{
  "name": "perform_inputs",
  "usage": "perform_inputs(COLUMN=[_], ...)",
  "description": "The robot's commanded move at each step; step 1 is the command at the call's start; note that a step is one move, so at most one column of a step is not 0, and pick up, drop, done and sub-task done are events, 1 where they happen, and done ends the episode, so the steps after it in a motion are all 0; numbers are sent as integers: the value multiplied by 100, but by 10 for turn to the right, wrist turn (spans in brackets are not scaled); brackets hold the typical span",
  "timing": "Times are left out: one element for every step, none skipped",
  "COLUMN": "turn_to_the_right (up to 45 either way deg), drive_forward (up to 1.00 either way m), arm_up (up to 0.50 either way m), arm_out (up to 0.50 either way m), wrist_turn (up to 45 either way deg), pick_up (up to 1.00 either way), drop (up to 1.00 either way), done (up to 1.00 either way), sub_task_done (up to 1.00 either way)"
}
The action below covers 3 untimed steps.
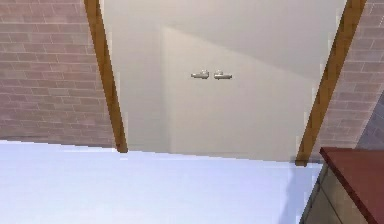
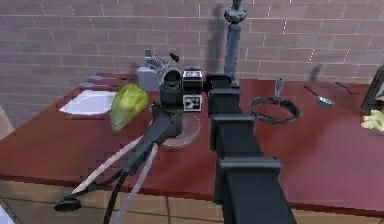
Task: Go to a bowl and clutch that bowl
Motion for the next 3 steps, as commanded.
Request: perform_inputs(turn_to_the_right=[0, 0, 0], drive_forward=[0, 0, 0], arm_up=[0, 0, 0], arm_out=[0, 0, 0], wrist_turn=[450, 450, 420], pick_up=[0, 0, 0], drop=[0, 0, 0], done=[0, 0, 0], sub_task_done=[0, 0, 0])
